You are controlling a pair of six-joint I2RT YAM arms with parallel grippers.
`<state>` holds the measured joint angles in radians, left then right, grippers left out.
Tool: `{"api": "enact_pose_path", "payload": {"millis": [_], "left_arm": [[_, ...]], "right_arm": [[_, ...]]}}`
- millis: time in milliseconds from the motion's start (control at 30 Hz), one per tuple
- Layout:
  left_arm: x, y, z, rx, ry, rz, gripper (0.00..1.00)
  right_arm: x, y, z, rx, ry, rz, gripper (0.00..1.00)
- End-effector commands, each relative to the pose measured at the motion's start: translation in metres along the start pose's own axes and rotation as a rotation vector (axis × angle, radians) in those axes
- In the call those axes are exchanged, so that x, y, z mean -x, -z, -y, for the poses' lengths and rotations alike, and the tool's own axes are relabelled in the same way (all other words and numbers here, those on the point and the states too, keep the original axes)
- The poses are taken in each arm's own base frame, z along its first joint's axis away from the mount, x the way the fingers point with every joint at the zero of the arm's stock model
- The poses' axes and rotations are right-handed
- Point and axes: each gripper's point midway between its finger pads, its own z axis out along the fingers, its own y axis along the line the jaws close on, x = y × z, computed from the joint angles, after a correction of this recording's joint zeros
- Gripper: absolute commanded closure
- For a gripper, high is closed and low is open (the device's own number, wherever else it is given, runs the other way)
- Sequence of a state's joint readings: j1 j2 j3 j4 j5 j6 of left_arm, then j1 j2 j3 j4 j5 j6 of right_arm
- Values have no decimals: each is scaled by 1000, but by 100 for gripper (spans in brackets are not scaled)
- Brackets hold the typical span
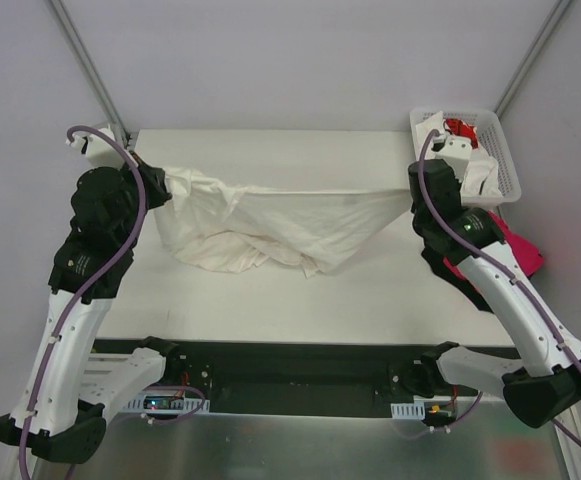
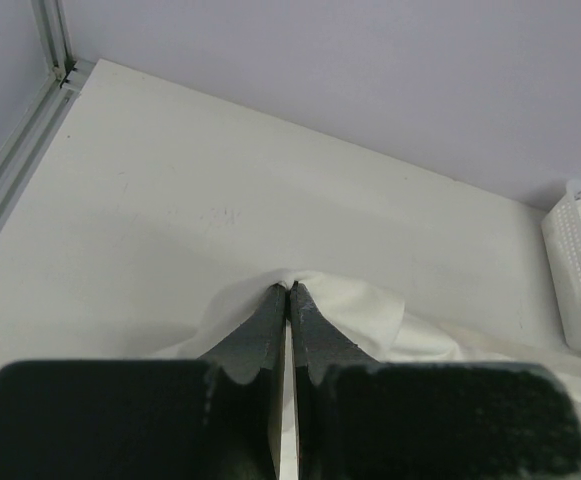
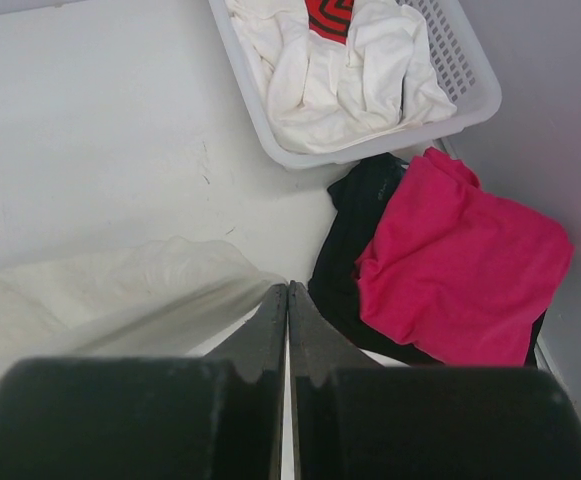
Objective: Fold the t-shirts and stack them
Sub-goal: Flatten out the tshirt
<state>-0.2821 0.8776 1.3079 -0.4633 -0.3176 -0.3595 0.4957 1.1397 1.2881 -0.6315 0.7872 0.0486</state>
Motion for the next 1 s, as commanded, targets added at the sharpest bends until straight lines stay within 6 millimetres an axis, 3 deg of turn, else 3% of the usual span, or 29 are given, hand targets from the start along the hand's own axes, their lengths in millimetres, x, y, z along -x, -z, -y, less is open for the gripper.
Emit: {"api": "enact_pose_path", "payload": {"millis": [0, 200, 333, 433, 567, 600, 767, 800, 867, 900, 967], "left_arm": [[8, 6, 2, -22, -1, 38, 100], [-1, 8, 14, -101, -32, 0, 100], [24, 26, 22, -171, -76, 86, 100], [57, 43, 30, -214, -105, 205, 100], [106, 63, 39, -246, -165, 363, 100], [126, 72, 44, -263, -163, 432, 100], [186, 98, 58, -286, -216, 624, 100], [206, 115, 63, -309, -215, 677, 100], [222, 121, 70, -323, -232, 712, 100], [237, 138, 74, -348, -233, 755, 100], [247, 144, 80, -369, -240, 779, 100]], "right_arm": [[6, 1, 1, -39, 30, 42, 99], [17, 25, -26, 79, 83, 136, 99], [43, 57, -35, 196, 68, 297, 99], [82, 77, -30, 238, 55, 441, 99], [153, 108, -20, 244, 60, 657, 99], [165, 115, -18, 246, 92, 694, 99], [237, 167, 7, 276, 36, 902, 99], [246, 174, 8, 288, 44, 928, 99], [271, 192, 26, 256, 51, 976, 99], [275, 192, 25, 251, 67, 979, 99], [286, 201, 32, 241, 77, 1003, 99]]}}
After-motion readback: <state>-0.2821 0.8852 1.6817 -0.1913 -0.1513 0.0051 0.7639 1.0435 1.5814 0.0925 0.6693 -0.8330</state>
